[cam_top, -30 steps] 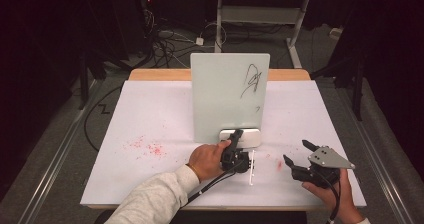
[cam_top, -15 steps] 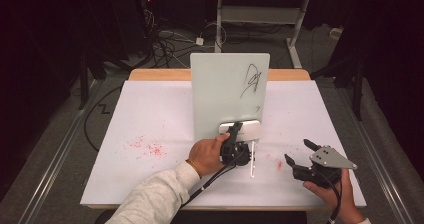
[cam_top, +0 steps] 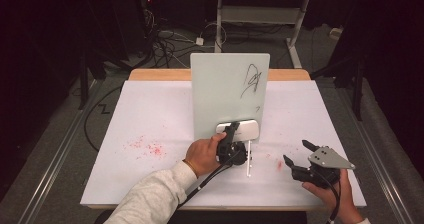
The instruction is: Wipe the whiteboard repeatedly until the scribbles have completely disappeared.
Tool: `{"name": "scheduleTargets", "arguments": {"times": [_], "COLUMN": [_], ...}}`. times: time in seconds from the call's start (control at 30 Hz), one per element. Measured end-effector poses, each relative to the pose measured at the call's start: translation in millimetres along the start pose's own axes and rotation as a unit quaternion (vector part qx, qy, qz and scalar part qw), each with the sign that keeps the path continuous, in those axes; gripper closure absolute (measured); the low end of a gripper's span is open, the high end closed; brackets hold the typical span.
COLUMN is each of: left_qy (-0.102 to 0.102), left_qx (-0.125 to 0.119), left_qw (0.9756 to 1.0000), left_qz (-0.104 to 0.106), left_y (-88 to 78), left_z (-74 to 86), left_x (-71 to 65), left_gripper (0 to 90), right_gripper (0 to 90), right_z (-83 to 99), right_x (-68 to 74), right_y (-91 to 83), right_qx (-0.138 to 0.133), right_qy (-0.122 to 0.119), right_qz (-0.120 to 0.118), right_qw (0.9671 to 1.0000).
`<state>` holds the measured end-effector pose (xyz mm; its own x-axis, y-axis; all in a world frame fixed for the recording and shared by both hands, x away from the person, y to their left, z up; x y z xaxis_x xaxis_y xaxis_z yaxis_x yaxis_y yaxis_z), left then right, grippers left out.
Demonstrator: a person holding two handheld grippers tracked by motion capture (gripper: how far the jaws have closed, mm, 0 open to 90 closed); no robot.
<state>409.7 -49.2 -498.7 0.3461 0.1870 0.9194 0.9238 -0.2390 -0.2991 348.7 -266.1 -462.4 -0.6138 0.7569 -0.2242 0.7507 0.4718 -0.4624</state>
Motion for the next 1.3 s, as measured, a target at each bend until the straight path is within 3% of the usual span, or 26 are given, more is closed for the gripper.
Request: {"name": "scheduleTargets", "arguments": {"times": [0.07,0.17,0.23,0.3,0.4,0.53,0.77,0.97,1.17,1.3], "left_qy": [0.011,0.032,0.035,0.05,0.051,0.073,0.094,0.087,0.041,0.013], "left_qx": [-0.003,-0.004,-0.005,-0.004,-0.004,-0.009,-0.011,-0.011,-0.014,-0.015], "left_qw": [0.9998,0.9993,0.9987,0.9984,0.9983,0.9971,0.9954,0.9956,0.998,0.9984], "left_qz": [0.015,0.022,0.037,0.027,0.028,0.022,-0.014,-0.033,-0.045,-0.053], "left_y": [-0.3,-0.3,-0.5,-0.4,0.2,2.9,9.1,9.2,8.6,8.5], "left_z": [-0.4,-1.3,-2.4,-3.8,-4.9,-12.3,-30.0,-29.5,-23.6,-21.9], "left_x": [-7.3,-15.7,-20.3,-22.3,-22.2,-23.3,-27.2,-18.2,9.7,28.6], "left_gripper": [29.3,29.3,29.3,29.3,29.3,29.3,29.3,29.3,29.3,29.3], "right_gripper": [23.8,24.0,23.9,23.9,23.9,23.9,23.9,23.8,23.7,23.7], "right_z": [0.1,0.2,0.3,0.5,0.6,0.3,-1.7,-1.5,-2.9,-3.0], "right_x": [0.4,0.7,0.6,0.6,0.3,0.3,-2.3,-5.7,-5.5,-5.5], "right_y": [0.1,0.4,0.5,0.6,0.6,1.1,-0.9,-3.8,-4.3,-4.0], "right_qx": [0.001,0.002,0.002,0.003,0.003,0.004,-0.004,-0.009,-0.013,-0.012], "right_qy": [-0.001,-0.002,-0.002,-0.001,-0.003,-0.002,0.014,0.015,0.018,0.017], "right_qz": [-0.001,0.001,0.001,0.001,0.001,0.003,0.003,0.01,0.011,0.011], "right_qw": [1.0,1.0,1.0,1.0,1.0,1.0,0.9999,0.9998,0.9997,0.9997]}}
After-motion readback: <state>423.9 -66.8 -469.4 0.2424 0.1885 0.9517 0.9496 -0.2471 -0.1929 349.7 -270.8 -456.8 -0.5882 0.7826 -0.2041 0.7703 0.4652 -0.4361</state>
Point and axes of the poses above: each handheld gripper's, and its own axes: y roughly forward along the jaws, z roughly out of its underside, x roughly to its left, the point moved 6 cm from there along y, roughly forward along the jaws, and after that the axes turned 6 degrees about -z, right-handed, at the moved point
